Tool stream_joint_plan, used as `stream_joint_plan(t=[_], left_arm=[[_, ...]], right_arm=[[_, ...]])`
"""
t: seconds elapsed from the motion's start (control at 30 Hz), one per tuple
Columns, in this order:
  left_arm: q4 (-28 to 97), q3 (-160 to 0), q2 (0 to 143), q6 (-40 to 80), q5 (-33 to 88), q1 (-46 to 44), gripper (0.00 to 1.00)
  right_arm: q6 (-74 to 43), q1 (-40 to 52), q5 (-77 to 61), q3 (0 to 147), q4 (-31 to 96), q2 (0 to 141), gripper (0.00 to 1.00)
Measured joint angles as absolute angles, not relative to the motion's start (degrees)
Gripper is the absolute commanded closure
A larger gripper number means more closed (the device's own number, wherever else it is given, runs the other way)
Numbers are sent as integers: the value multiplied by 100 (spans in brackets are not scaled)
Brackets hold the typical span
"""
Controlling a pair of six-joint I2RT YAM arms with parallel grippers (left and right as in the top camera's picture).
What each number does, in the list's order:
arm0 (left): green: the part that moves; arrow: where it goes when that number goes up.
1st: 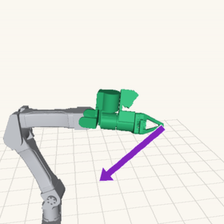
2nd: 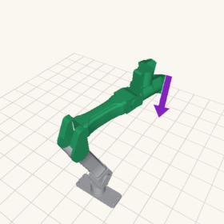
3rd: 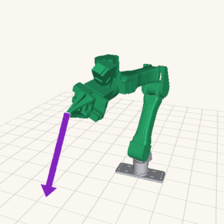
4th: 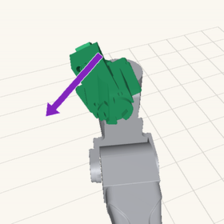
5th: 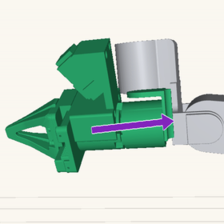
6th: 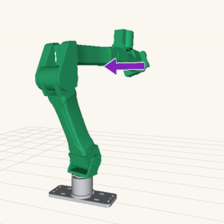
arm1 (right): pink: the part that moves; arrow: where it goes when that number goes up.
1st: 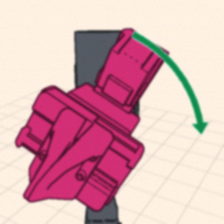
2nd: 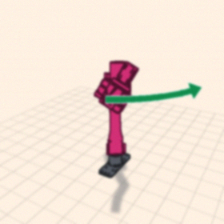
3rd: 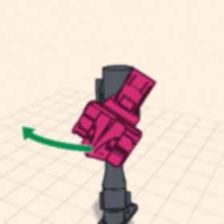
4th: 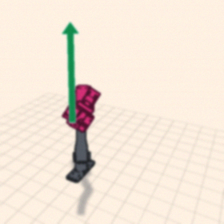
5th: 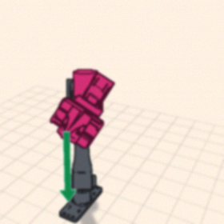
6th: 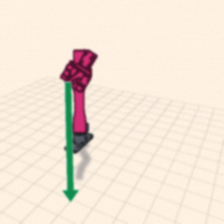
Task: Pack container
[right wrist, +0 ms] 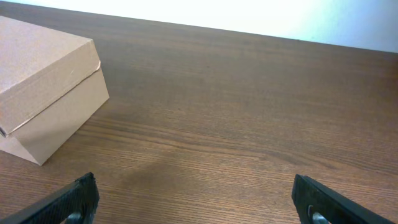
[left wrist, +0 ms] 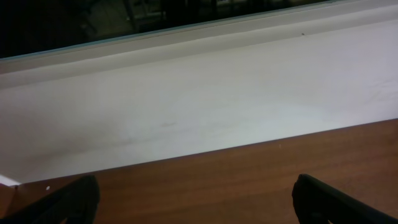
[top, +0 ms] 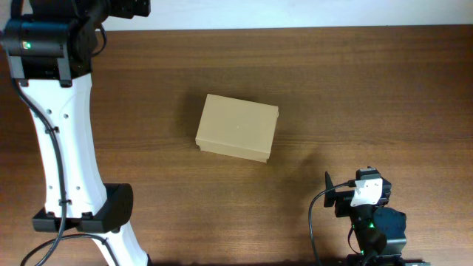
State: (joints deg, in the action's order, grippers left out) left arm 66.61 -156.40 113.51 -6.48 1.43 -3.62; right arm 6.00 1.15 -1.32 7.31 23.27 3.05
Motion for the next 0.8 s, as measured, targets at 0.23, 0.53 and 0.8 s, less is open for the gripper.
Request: stream_joint_plan(t=[0.23,0.53,0.8], left_arm=[[6661,-15222,11148,-648,141,-419,0],[6670,-12302,8733,-648,143,-587,0],[6263,-8875,5601,-729,-128,-589,0]], right_arm=[[600,115,-132,731,2327,303,1],[598,115,-132,731,2318,292,1],[600,115,-134,727,2307,287,1]])
